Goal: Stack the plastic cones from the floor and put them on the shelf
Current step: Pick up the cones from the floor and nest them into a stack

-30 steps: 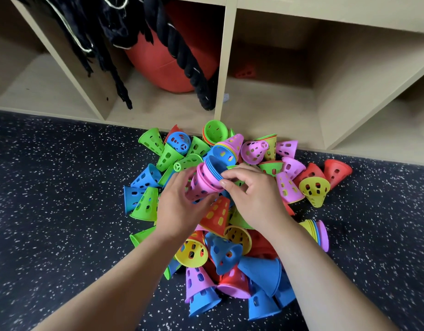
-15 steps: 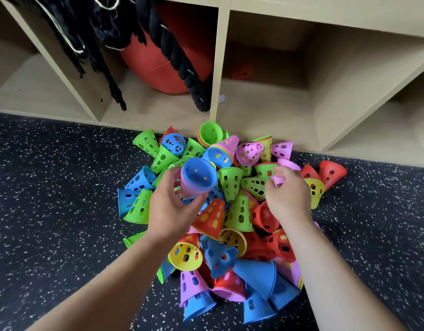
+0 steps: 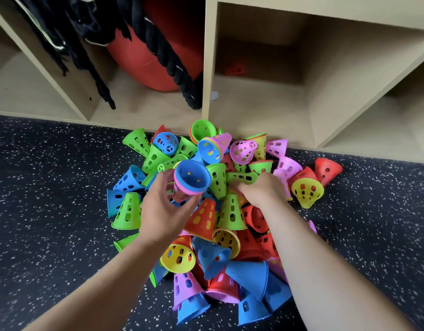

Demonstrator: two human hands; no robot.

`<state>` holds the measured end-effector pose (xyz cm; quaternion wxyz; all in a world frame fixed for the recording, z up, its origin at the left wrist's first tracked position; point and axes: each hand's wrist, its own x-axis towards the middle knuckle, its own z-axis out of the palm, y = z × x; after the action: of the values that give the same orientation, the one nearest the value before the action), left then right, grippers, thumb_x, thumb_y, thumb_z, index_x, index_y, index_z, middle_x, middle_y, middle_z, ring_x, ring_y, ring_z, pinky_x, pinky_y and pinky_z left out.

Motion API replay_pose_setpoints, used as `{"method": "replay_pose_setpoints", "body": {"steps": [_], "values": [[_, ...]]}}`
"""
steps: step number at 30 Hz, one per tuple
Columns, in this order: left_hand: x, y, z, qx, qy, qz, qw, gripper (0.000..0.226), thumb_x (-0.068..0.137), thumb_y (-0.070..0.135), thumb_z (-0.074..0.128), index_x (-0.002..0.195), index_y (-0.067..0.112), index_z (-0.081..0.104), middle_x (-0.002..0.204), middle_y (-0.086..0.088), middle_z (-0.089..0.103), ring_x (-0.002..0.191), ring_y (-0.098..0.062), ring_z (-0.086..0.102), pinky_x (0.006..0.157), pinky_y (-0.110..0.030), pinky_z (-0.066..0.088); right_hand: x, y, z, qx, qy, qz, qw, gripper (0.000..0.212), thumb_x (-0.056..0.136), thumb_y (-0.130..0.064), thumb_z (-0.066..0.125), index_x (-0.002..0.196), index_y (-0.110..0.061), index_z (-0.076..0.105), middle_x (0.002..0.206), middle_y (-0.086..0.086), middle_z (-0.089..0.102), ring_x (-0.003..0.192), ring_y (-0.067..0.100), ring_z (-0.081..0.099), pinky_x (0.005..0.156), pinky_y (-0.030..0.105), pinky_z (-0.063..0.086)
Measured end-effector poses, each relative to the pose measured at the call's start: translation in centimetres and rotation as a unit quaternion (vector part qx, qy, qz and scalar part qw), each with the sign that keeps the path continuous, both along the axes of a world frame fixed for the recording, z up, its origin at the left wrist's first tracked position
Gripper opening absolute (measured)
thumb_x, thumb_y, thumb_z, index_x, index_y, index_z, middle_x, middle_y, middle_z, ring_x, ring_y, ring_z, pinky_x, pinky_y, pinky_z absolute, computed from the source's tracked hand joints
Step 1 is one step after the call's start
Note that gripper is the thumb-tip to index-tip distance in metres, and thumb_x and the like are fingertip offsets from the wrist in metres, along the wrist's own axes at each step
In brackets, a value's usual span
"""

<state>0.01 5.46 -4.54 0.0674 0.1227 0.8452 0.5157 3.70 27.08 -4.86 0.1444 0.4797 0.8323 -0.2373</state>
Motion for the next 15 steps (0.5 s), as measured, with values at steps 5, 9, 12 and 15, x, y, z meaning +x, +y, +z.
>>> {"method": "replay_pose_setpoints", "body": {"steps": [5,9,12,15], "values": [[-0.2,0.2,0.0,-0.005,0.000,0.007,1.000,0.053,0.074,0.035,0.089,0.115,0.039,0.055,0.104,0.021,0.067,0.089,-0.001,0.066,0.086,-0.039,0.058,1.5,-0.3,0.5,0.013,0.230,-0.024,0.973,0.020,0.096,-0.029,0.058,0.092,-0.014,0.072,0.082,0.000,0.071,0.077,0.023,0.064,0.057,0.025,0.036],[-0.4,0.2,-0.2,-0.004,-0.005,0.010,1.000,0.055,0.074,0.035,0.088,0.118,0.038,0.055,0.109,0.023,0.066,0.095,-0.003,0.067,0.087,-0.041,0.058,2.9,-0.8,2.8,0.096,0.473,0.019,0.876,0.018,0.096,-0.018,0.061,0.106,-0.008,0.073,0.098,0.005,0.072,0.081,0.009,0.061,0.074,0.011,0.044],[-0.4,0.5,-0.1,-0.001,-0.004,0.011,1.000,0.055,0.074,0.035,0.089,0.119,0.035,0.057,0.109,0.021,0.067,0.094,-0.004,0.067,0.087,-0.040,0.058,2.6,-2.3,5.3,0.117,0.557,0.124,0.813,0.018,0.093,-0.011,0.064,0.107,-0.005,0.074,0.100,0.003,0.069,0.091,0.014,0.065,0.086,0.020,0.049],[-0.1,1.0,0.2,-0.001,0.012,0.009,1.000,0.054,0.074,0.033,0.088,0.120,0.029,0.060,0.107,0.018,0.068,0.091,0.000,0.065,0.086,-0.032,0.057,1.7,-4.4,6.0,0.087,0.546,0.240,0.798,0.018,0.092,-0.011,0.068,0.108,-0.007,0.076,0.102,0.003,0.070,0.096,0.015,0.065,0.089,0.023,0.050]]}}
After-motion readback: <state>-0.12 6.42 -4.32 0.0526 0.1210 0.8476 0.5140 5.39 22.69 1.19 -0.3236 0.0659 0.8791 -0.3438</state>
